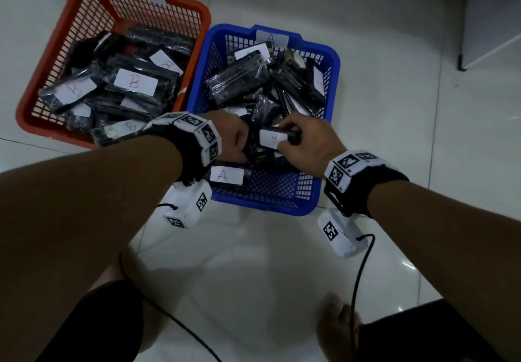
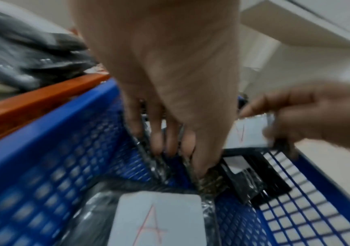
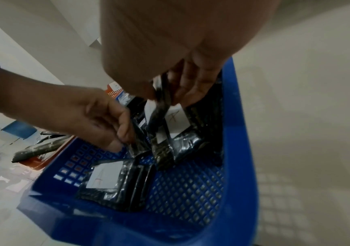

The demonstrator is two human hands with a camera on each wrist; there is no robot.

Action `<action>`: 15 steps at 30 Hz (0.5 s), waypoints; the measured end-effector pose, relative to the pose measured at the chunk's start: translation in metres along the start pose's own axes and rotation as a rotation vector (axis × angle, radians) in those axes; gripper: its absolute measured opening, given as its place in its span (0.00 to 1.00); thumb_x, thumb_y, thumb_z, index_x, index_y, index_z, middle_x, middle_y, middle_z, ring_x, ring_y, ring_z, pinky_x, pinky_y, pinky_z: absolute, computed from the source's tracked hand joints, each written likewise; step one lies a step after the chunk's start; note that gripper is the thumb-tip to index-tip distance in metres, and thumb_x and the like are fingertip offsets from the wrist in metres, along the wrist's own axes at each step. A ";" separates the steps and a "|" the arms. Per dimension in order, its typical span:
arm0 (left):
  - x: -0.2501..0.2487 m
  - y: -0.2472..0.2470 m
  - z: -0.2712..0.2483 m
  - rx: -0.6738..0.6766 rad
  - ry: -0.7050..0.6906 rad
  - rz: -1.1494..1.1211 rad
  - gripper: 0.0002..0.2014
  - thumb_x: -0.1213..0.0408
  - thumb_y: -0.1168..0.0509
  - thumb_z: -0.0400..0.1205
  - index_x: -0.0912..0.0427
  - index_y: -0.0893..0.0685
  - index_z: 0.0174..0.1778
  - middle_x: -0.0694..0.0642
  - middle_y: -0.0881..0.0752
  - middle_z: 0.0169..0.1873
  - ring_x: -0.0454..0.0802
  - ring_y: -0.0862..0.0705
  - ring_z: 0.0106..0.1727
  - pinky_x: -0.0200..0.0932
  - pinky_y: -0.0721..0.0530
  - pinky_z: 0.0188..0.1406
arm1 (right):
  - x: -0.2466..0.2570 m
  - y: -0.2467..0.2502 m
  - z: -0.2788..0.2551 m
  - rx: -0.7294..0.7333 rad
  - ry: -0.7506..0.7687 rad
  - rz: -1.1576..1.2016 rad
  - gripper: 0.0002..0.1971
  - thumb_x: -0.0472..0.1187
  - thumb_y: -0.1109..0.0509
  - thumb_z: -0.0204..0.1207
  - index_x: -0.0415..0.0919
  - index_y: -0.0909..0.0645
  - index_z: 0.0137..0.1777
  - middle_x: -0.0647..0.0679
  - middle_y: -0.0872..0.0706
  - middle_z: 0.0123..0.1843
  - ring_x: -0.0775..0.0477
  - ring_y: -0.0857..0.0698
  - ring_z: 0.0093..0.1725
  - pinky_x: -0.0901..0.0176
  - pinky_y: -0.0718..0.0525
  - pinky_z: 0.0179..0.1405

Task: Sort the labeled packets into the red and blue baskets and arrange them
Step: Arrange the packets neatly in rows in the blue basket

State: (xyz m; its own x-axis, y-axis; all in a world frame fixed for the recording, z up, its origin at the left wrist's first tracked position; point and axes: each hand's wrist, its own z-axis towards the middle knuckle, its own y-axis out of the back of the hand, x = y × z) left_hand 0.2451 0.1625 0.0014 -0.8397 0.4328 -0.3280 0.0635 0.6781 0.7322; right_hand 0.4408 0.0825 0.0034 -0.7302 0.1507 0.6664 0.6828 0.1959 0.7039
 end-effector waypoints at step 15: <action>-0.059 -0.013 0.045 -0.291 -0.147 0.233 0.33 0.40 0.25 0.68 0.57 0.18 0.64 0.58 0.20 0.60 0.61 0.17 0.55 0.51 0.16 0.41 | -0.039 0.030 -0.006 -0.046 -0.047 -0.047 0.24 0.37 0.28 0.76 0.39 0.22 0.73 0.37 0.17 0.59 0.42 0.17 0.57 0.74 0.31 0.51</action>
State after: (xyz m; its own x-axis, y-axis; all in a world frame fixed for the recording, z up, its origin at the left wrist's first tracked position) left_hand 0.3181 0.1547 -0.0153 -0.7332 0.6499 -0.2001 0.0699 0.3647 0.9285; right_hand 0.4904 0.0765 0.0001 -0.7609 0.1876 0.6212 0.6476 0.1594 0.7451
